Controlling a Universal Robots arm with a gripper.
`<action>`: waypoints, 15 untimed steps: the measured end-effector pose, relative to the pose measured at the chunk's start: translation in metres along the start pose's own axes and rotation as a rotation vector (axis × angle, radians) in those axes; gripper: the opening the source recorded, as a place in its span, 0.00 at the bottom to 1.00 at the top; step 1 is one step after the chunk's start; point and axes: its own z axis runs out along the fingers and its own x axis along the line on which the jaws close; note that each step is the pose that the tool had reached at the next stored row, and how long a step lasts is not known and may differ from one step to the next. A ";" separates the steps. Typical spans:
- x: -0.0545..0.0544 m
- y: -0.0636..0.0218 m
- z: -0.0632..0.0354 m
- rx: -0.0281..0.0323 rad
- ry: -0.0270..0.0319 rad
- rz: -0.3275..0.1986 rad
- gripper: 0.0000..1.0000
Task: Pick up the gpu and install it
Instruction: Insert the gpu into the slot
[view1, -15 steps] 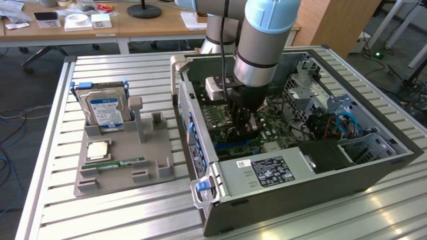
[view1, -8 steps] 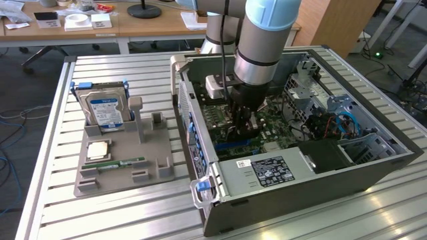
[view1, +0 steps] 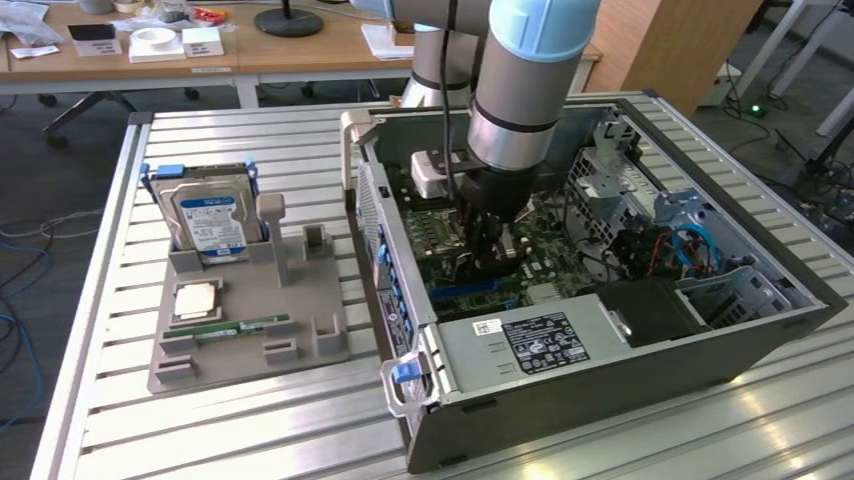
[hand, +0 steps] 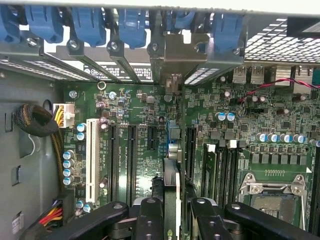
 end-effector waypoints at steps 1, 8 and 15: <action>0.000 0.0002 0.0000 0.0005 0.0001 0.000 0.26; 0.000 0.0014 0.0000 0.0091 0.0002 0.000 0.26; 0.000 0.0041 0.0000 0.0164 0.0002 0.000 0.26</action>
